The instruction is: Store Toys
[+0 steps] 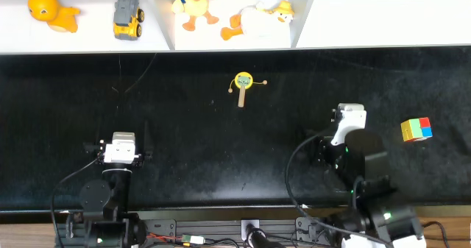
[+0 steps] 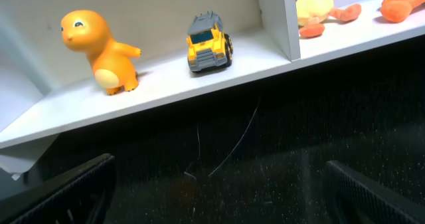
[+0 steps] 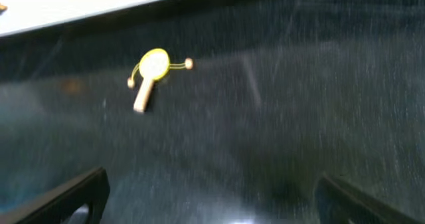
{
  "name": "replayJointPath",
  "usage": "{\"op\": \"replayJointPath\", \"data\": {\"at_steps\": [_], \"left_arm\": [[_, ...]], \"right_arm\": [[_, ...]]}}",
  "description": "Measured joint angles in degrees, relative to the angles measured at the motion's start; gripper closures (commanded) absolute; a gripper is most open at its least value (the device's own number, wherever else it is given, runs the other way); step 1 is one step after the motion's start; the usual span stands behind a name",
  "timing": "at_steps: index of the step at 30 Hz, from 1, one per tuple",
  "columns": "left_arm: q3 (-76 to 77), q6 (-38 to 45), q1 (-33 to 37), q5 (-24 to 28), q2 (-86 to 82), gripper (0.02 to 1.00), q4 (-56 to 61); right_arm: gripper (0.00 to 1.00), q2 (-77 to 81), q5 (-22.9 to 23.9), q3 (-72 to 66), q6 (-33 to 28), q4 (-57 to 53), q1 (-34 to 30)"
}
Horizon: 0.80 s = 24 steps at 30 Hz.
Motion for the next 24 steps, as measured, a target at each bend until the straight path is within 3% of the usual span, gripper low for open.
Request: {"op": "replayJointPath", "data": {"at_steps": [6, 16, 24], "left_arm": [[0.0, 0.0, 0.0, 0.02, 0.0, 0.02, 0.0], [0.0, 0.0, 0.0, 0.0, 0.0, 0.02, 0.0], [0.0, 0.0, 0.0, 0.0, 0.0, 0.02, 0.0]], "right_arm": [[0.007, 7.19, 3.13, 7.06, 5.6, -4.52, 5.31], [0.007, 20.15, 15.67, 8.52, 18.05, -1.99, 18.25], [0.005, 30.56, 17.25, 10.54, 21.11, 5.86, 19.63]]}}
